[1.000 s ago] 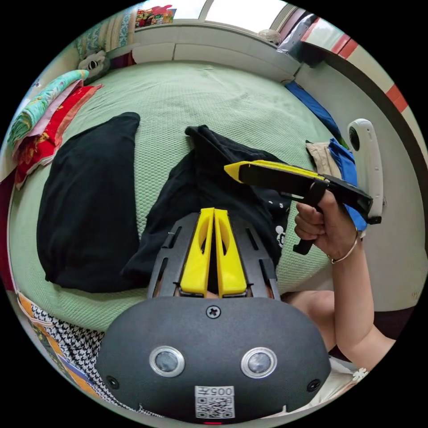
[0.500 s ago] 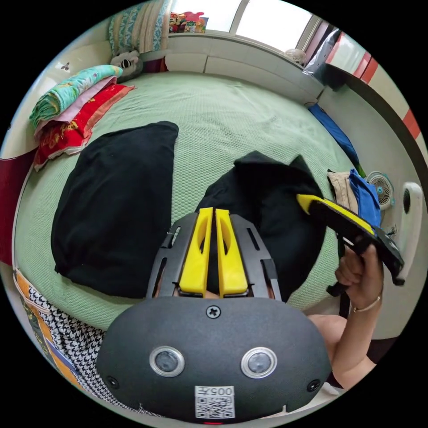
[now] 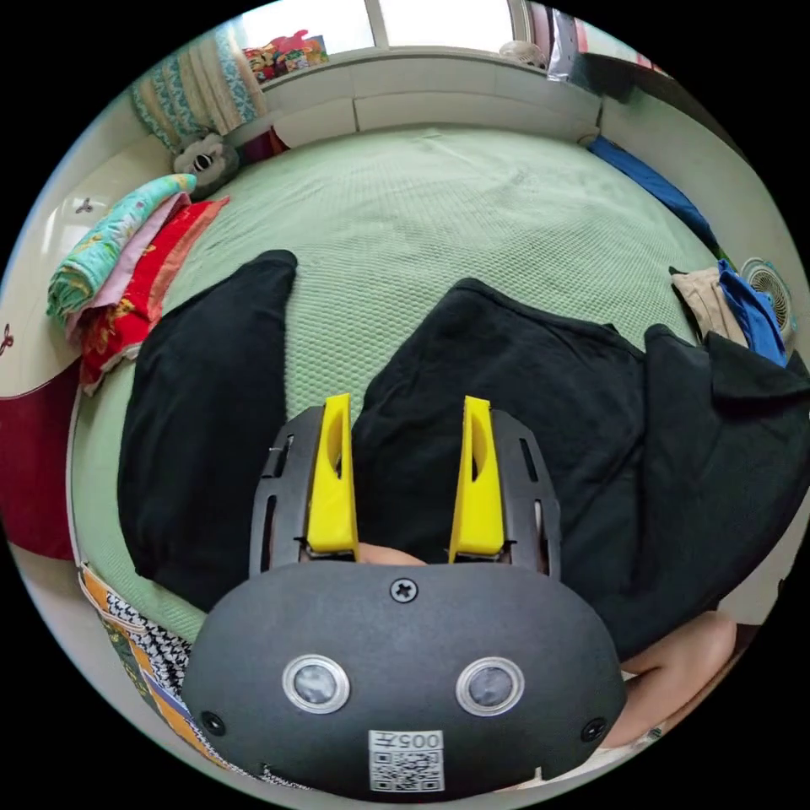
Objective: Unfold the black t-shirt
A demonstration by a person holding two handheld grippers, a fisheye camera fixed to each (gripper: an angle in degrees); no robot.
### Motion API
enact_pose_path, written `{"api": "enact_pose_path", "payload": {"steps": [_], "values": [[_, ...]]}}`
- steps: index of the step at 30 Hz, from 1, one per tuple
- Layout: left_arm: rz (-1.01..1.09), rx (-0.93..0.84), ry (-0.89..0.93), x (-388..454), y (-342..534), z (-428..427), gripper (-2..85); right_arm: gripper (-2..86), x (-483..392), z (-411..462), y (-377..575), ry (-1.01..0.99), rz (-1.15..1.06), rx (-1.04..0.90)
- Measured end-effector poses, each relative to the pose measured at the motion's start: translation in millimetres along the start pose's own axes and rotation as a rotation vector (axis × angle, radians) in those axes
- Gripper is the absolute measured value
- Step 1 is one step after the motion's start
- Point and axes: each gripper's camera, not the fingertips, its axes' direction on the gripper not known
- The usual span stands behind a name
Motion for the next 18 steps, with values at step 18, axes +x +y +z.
{"api": "enact_pose_path", "payload": {"steps": [18], "values": [[-0.137,0.169,-0.046,-11,11,-60,5.3,0.9,-17,6,17,-0.082,-0.003,0.085]]}}
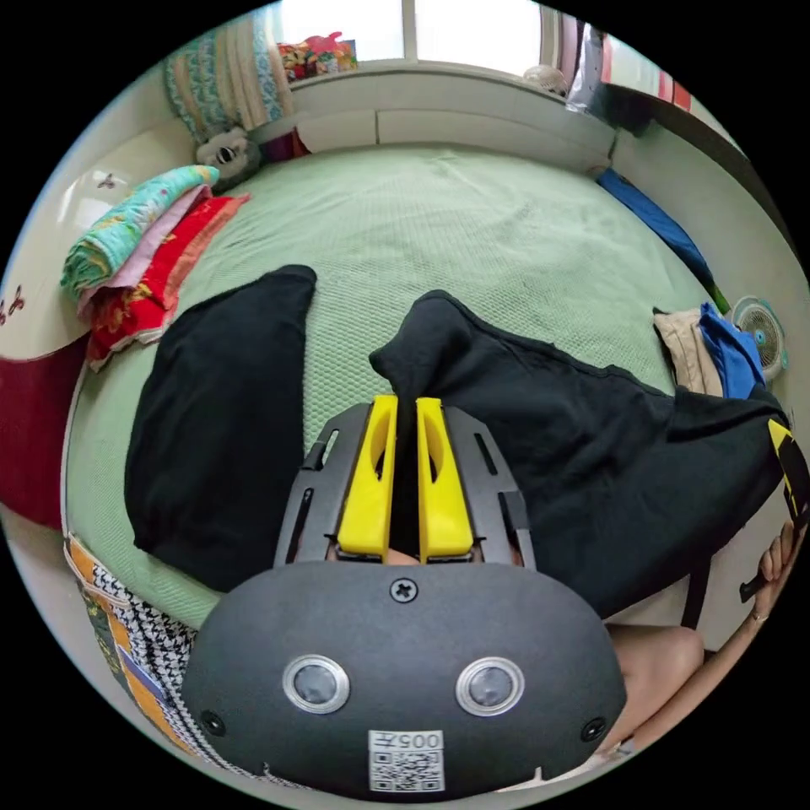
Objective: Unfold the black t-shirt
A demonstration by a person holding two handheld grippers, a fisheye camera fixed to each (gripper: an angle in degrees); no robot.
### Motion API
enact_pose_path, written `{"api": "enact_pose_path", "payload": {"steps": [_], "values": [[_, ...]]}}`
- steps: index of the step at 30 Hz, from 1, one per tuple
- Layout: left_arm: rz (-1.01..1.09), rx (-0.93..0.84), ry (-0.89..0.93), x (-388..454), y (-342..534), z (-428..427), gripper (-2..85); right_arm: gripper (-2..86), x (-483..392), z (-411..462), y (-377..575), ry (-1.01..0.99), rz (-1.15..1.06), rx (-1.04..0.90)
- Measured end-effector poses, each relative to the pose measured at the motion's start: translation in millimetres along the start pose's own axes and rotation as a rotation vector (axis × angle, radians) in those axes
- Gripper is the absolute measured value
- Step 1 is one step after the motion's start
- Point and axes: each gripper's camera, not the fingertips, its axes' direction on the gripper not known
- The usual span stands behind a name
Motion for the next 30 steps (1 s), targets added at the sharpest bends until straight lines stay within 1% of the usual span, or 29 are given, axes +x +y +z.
{"api": "enact_pose_path", "payload": {"steps": [4,6,9,13,14,15,17,18,19,20,22,26,30], "values": [[-0.161,0.121,-0.079,-32,10,-19,5.3,2.4,-16,6,1,-0.048,-0.019,0.074],[-0.205,0.135,-0.093,-43,12,-18,5.4,2.8,-25,16,-1,-0.029,-0.018,0.070],[-0.217,0.049,-0.068,-54,12,-5,6.0,3.2,-34,47,-10,0.132,0.006,0.010],[-0.219,0.071,-0.105,-60,15,-18,6.5,3.6,-27,100,-26,0.360,0.087,-0.158],[-0.219,0.087,-0.104,-61,16,-22,6.6,3.6,-26,101,-28,0.418,0.105,-0.164],[-0.216,0.123,-0.099,-61,18,-30,6.5,3.6,-27,98,-28,0.432,0.107,-0.149],[-0.184,0.161,-0.072,-59,20,-40,6.1,4.4,-35,78,-27,0.370,0.069,-0.048],[-0.158,0.158,-0.048,-56,20,-43,5.9,5.1,-37,75,-27,0.338,0.050,-0.029],[-0.137,0.143,-0.023,-52,19,-43,5.9,6.5,-44,70,-26,0.259,-0.006,-0.006],[-0.122,0.138,-0.010,-49,19,-43,5.8,7.8,-51,71,-25,0.186,-0.063,-0.005],[-0.067,0.111,0.037,-38,18,-40,5.7,10.0,-62,81,-23,0.133,-0.138,-0.022],[-0.034,0.076,0.122,-29,16,-39,5.7,12.2,-88,128,-18,0.205,-0.294,-0.133],[0.015,0.053,0.149,-26,9,-41,5.5,13.3,-103,150,-14,0.218,-0.350,-0.184]]}}
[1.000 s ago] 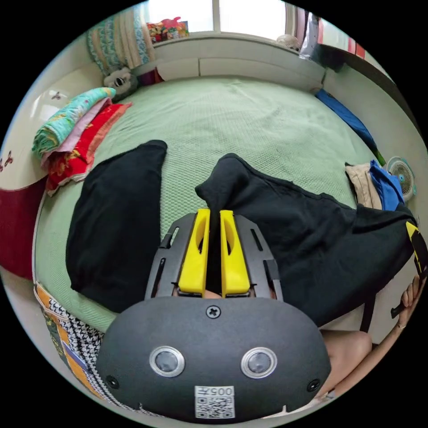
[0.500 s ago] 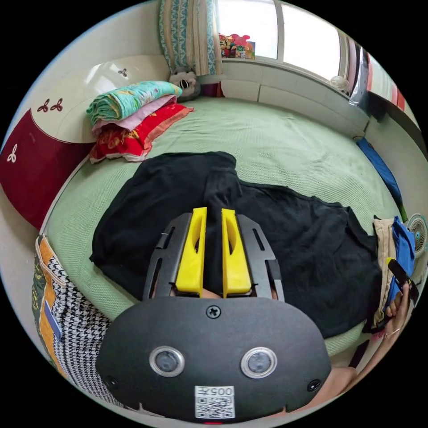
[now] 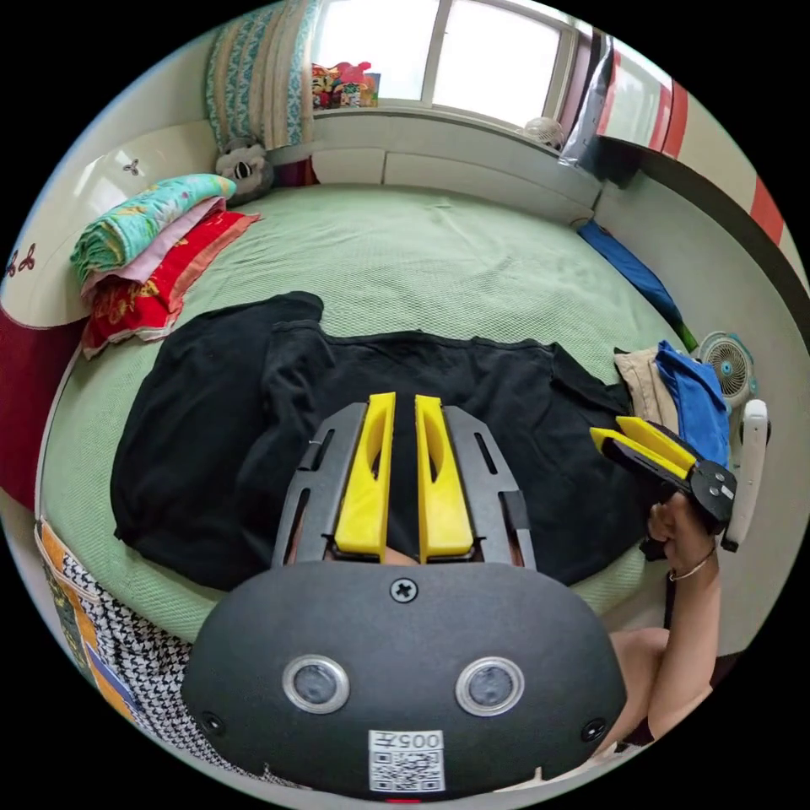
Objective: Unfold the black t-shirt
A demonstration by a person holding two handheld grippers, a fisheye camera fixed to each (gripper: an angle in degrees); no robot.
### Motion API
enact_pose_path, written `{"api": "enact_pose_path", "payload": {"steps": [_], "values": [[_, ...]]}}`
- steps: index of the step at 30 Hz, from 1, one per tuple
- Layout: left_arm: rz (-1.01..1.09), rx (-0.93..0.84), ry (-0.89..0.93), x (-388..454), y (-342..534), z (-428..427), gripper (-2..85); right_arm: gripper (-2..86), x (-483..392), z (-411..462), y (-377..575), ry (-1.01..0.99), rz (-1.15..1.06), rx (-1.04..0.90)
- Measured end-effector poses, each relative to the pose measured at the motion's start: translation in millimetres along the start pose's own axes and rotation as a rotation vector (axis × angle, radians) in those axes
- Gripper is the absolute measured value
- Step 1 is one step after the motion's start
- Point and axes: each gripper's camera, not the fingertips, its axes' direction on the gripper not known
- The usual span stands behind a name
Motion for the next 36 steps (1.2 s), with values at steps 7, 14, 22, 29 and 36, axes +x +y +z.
{"api": "enact_pose_path", "payload": {"steps": [7,14,22,29,36], "values": [[-0.011,-0.078,0.079,-18,-9,6,5.3,13.3,-16,14,-10,0.013,-0.014,-0.001],[-0.057,-0.051,0.128,-45,-7,-10,5.1,12.4,-18,27,-48,-0.004,-0.036,-0.011],[-0.075,-0.071,0.114,-70,4,-25,5.1,8.9,-11,82,-84,0.174,-0.017,-0.198],[-0.097,-0.065,0.109,-86,13,-41,5.0,-1.1,14,52,-63,0.110,0.124,-0.069],[-0.181,-0.030,0.048,-117,38,-72,5.7,-1.3,20,-35,35,-0.017,0.039,0.015]]}}
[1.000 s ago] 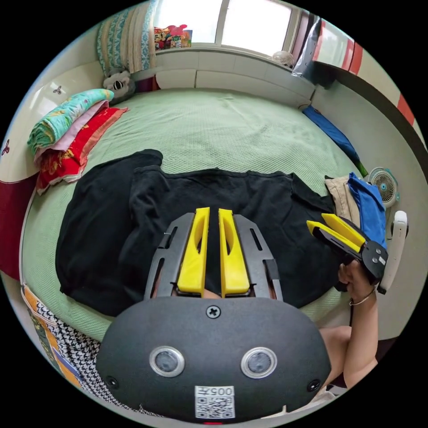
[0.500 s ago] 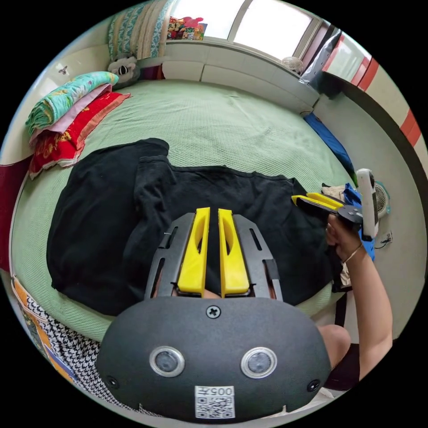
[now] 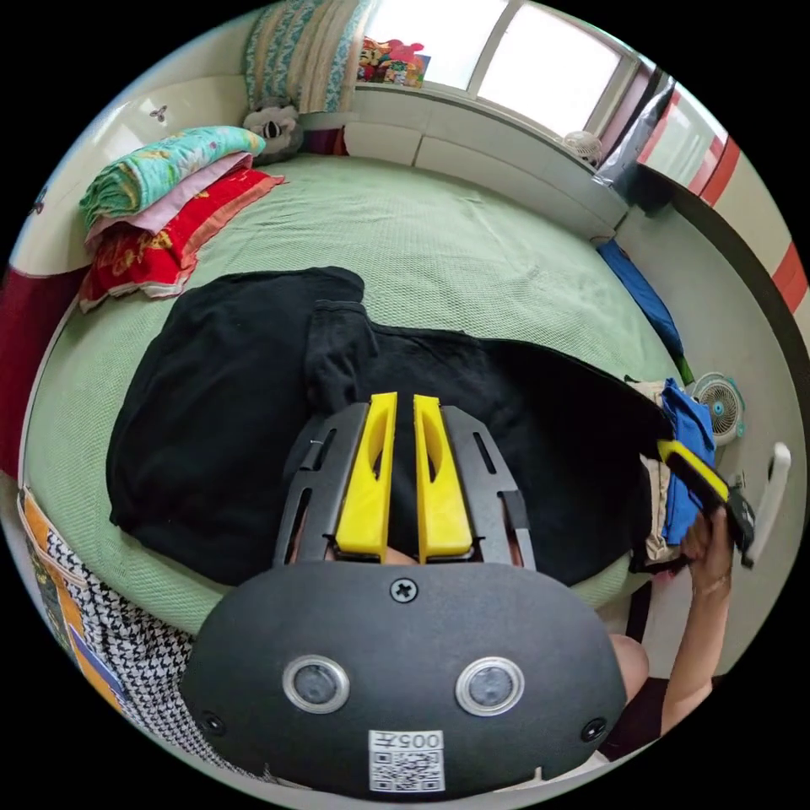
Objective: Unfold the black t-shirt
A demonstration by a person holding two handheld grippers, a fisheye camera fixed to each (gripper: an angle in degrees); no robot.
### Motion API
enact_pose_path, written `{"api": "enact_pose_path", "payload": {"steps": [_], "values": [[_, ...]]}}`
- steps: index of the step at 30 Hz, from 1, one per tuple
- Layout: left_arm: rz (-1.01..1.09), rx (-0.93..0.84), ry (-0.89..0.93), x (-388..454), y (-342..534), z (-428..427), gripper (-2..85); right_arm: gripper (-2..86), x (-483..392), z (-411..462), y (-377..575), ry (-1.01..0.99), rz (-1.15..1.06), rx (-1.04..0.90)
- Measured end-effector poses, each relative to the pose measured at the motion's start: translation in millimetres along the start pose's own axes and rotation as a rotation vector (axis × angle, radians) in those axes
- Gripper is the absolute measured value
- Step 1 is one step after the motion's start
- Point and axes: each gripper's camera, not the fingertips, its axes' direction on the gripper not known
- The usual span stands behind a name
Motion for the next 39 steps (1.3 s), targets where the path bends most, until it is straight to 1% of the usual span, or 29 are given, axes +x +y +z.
{"api": "enact_pose_path", "payload": {"steps": [3,5,8,11,16,17,19,22,23,25,26,27,28,29,33,37,39], "values": [[-0.067,0.033,0.000,-21,15,-19,6.6,-1.3,12,-29,61,-0.037,0.009,-0.031],[-0.099,0.050,-0.002,-31,26,-31,7.6,-1.3,25,-36,108,-0.038,0.074,-0.080],[-0.123,0.054,-0.002,-44,43,-46,8.5,-1.3,35,-26,155,0.024,0.118,-0.138],[-0.129,0.051,-0.018,-52,62,-59,9.7,-1.3,41,-10,183,0.027,0.160,-0.159],[-0.007,0.059,0.029,-46,87,-67,13.7,-1.2,45,5,201,0.070,0.157,-0.166],[0.017,0.063,0.024,-43,88,-66,14.5,-1.2,47,7,206,0.073,0.154,-0.166],[0.129,0.037,0.008,-26,92,-60,17.1,-1.2,50,12,214,0.070,0.150,-0.170],[0.218,0.032,-0.026,-5,98,-58,17.9,-1.2,58,18,230,0.065,0.163,-0.173],[0.223,0.028,-0.032,-3,100,-57,17.7,-1.2,62,21,236,0.059,0.172,-0.173],[0.204,-0.026,-0.040,1,106,-53,14.3,-1.2,68,24,246,0.048,0.186,-0.172],[0.187,-0.038,-0.049,-1,109,-53,11.6,-1.2,71,26,253,0.044,0.191,-0.169],[0.145,-0.061,-0.073,-4,113,-53,6.1,-1.2,73,27,256,0.042,0.193,-0.168],[0.117,-0.078,-0.091,-8,118,-57,4.3,-1.2,77,28,263,0.039,0.196,-0.168],[0.121,-0.076,-0.081,-9,121,-61,3.3,-1.2,80,29,269,0.036,0.196,-0.167],[0.099,-0.001,0.049,-22,152,-99,1.8,-1.2,90,27,293,0.024,0.196,-0.143],[0.135,0.067,0.007,-28,205,-146,1.3,-1.2,104,12,329,-0.029,0.211,-0.078],[0.157,0.094,0.033,-31,230,-166,1.2,-1.2,110,3,348,-0.079,0.220,-0.044]]}}
